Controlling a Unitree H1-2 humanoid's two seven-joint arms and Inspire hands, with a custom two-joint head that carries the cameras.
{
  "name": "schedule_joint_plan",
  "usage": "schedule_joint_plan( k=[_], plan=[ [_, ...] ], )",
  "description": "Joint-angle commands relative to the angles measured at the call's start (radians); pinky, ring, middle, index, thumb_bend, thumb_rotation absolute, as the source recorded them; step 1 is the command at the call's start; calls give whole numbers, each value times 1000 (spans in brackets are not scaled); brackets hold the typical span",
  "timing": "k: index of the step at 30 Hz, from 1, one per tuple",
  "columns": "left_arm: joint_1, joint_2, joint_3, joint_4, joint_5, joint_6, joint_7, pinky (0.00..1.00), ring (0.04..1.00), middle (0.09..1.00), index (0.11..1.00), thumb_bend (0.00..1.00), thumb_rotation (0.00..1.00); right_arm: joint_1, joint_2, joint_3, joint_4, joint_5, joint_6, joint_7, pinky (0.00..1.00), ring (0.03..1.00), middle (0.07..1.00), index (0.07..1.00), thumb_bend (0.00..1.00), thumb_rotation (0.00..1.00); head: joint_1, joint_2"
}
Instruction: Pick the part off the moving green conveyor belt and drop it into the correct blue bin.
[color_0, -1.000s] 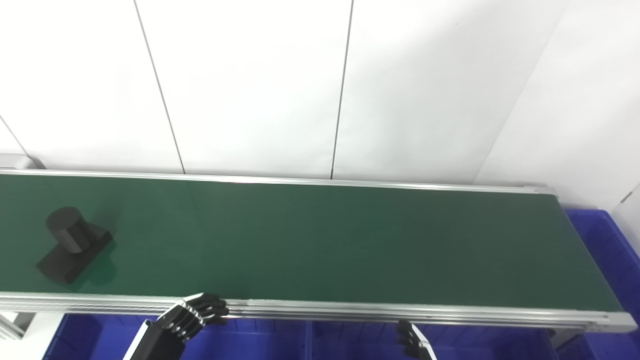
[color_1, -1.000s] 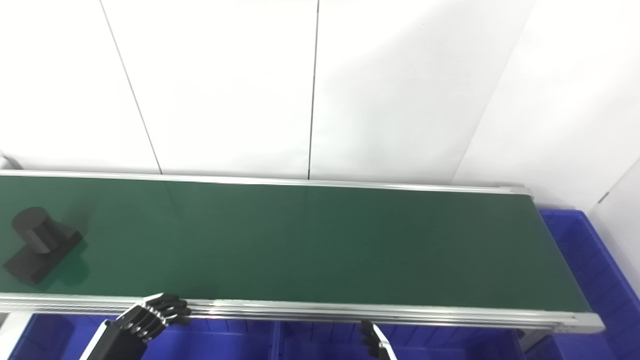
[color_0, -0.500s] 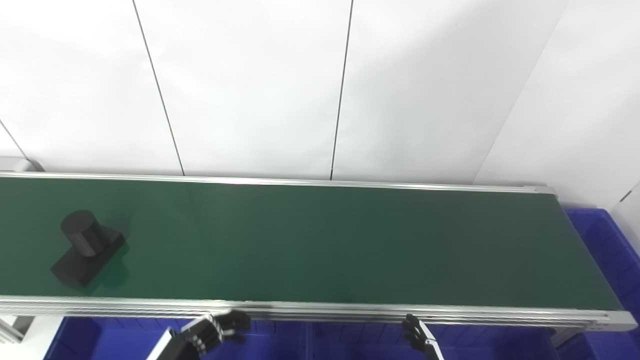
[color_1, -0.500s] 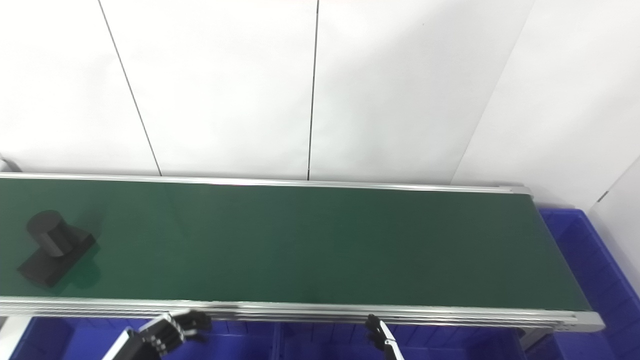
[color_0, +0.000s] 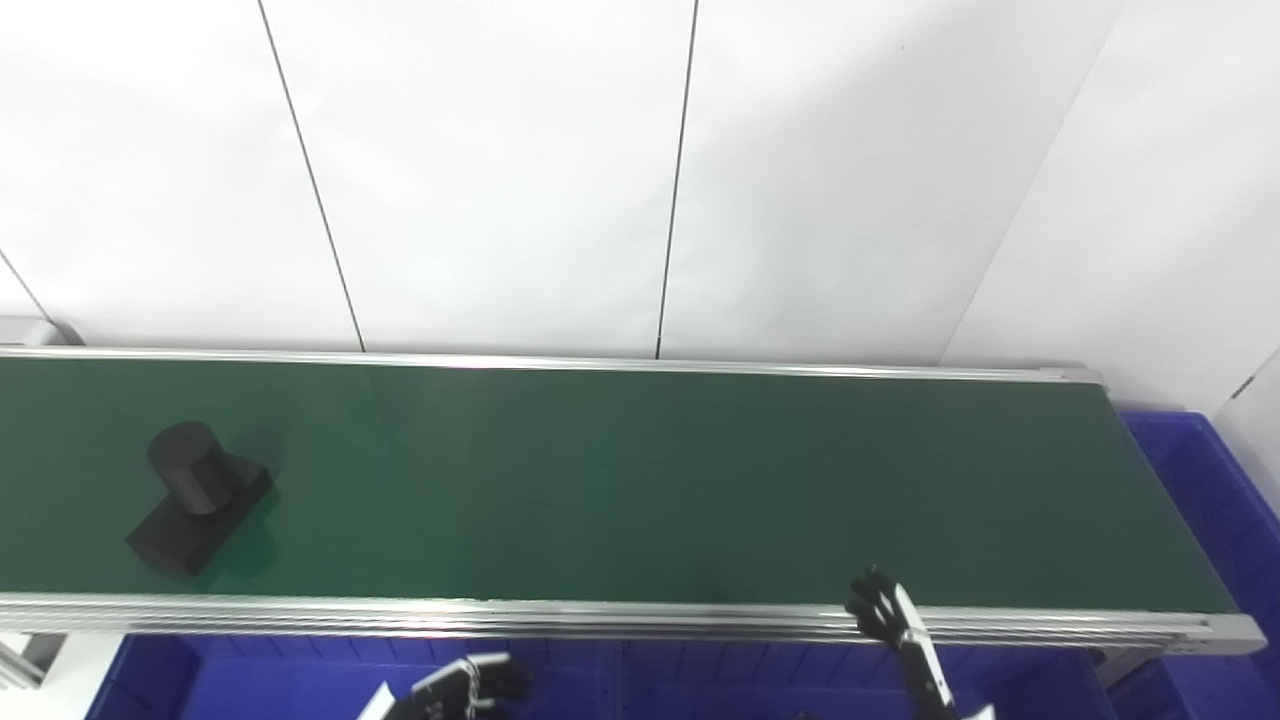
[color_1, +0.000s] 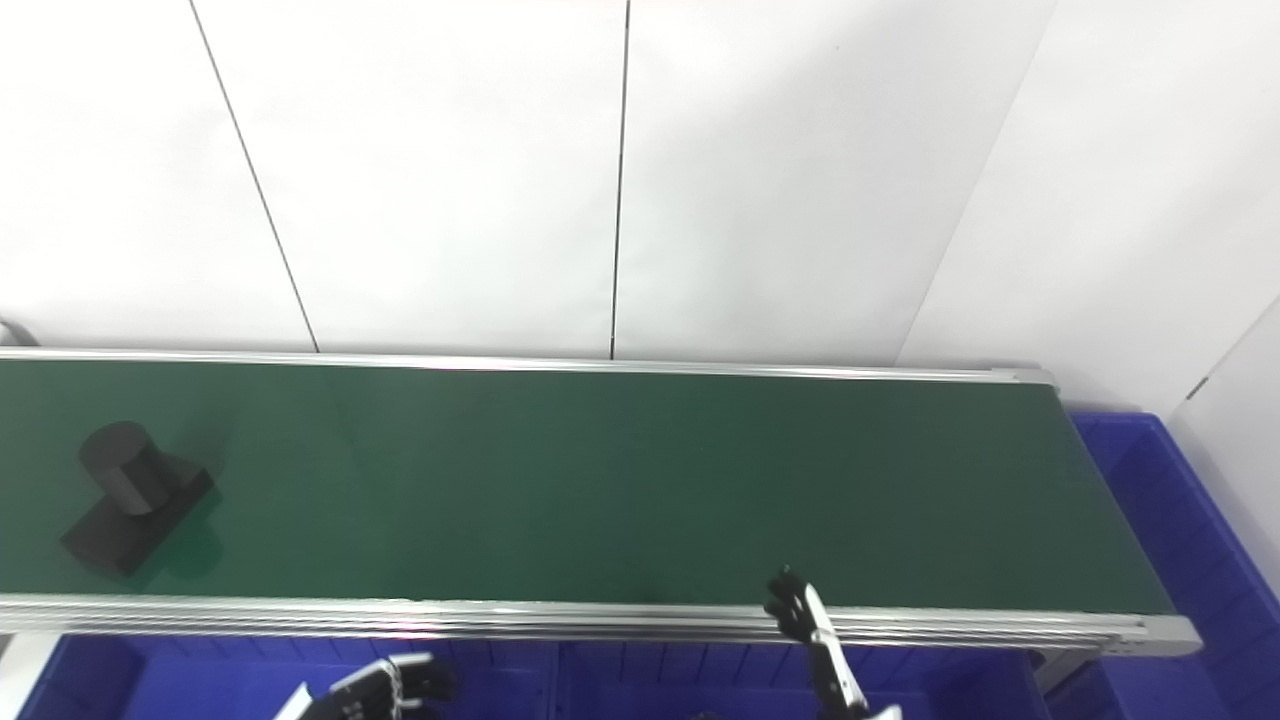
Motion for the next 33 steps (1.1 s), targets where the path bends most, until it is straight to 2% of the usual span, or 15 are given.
schedule_joint_plan(
  k=[1,3,6,8,15,24,30,33],
  plan=[
    [-16,98,-167,-27,79,-26,312,676,748,772,753,927,543,-20,-12,-41,-131,29,25,116,827,841,878,930,653,728,23,3],
    [-36,155,-278,-13,125,-26,473,677,748,771,752,932,560,-36,-17,-64,-170,47,46,171,809,844,880,933,664,720,44,3],
    [-74,212,-415,17,181,-26,680,672,742,764,744,936,594,-66,-24,-96,-213,63,77,241,760,825,877,921,643,665,73,5],
    [-100,239,-492,37,202,-26,785,674,740,761,743,929,600,-87,-30,-113,-244,69,105,290,746,822,879,914,650,660,109,8],
    [-201,313,-744,104,247,-25,1123,660,724,747,736,903,583,-188,-26,-142,-335,99,222,473,726,811,861,900,684,631,124,10],
    [-325,369,-1000,165,233,-25,1402,660,722,744,730,898,584,-349,8,-164,-320,111,337,661,713,820,867,884,750,625,124,10],
    [-372,374,-1095,185,200,-26,1519,661,725,750,731,899,576,-468,65,-157,-276,69,436,745,698,799,861,884,760,620,131,10],
    [-382,370,-1120,204,210,-25,1574,660,726,755,737,894,589,-520,93,-146,-272,32,489,785,684,790,866,892,746,617,139,10]
  ],
)
